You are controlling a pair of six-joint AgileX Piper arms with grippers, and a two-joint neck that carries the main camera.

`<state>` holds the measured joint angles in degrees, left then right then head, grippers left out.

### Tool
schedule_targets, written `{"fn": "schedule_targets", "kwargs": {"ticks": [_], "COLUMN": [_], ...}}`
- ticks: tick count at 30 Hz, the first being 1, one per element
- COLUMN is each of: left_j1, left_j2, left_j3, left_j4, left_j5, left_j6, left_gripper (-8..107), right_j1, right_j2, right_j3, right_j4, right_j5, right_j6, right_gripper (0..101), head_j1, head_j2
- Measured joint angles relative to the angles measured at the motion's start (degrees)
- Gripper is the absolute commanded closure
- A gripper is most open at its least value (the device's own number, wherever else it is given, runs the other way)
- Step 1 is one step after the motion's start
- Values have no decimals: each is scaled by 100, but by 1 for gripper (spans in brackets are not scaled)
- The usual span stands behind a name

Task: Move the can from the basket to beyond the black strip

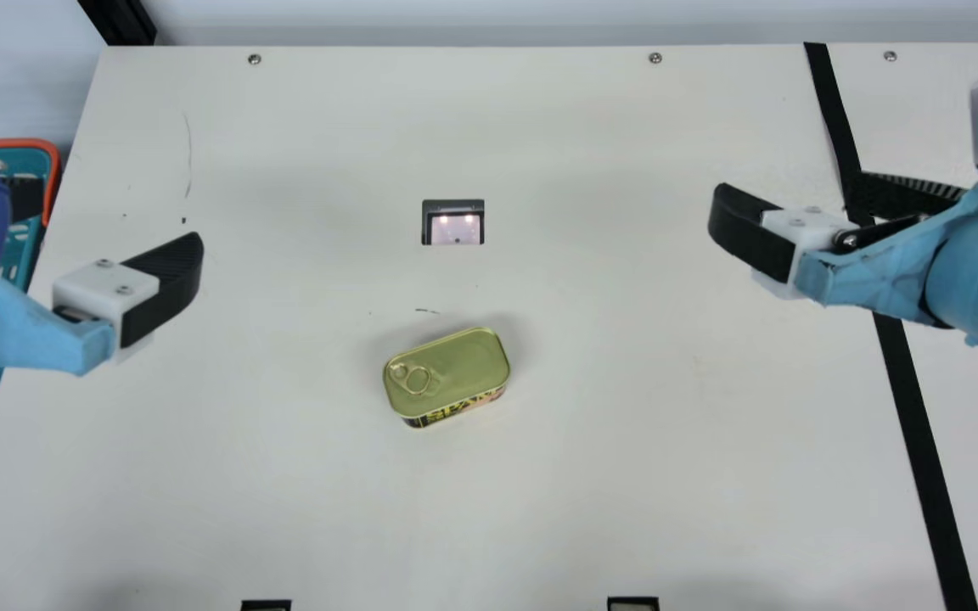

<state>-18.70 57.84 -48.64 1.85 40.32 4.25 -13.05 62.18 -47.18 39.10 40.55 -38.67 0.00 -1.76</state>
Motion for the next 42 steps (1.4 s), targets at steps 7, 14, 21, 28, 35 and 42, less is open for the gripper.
{"fn": "schedule_targets", "kwargs": {"ticks": [7,14,21,28,35,42], "left_j1": [0,0,0,0,0,0], "left_j2": [0,0,0,0,0,0], "left_j3": [0,0,0,0,0,0], "left_j4": [0,0,0,0,0,0], "left_j5": [0,0,0,0,0,0], "left_j6": [0,0,0,0,0,0], "left_gripper": [9,9,9,9,9,9], "right_j1": [-509,-405,-418,-562,-756,-574], "right_j2": [59,214,589,989,1322,1510], "right_j3": [23,-34,-273,-643,-897,-658], "right_j4": [654,559,348,197,254,509], "right_j5": [420,629,1212,1915,2717,2927], "right_j6": [-999,-660,-249,-185,-468,-760], "right_gripper": [0,0,0,0,0,0], "head_j1": [0,0,0,0,29,0], "head_j2": [0,0,0,0,0,0]}}
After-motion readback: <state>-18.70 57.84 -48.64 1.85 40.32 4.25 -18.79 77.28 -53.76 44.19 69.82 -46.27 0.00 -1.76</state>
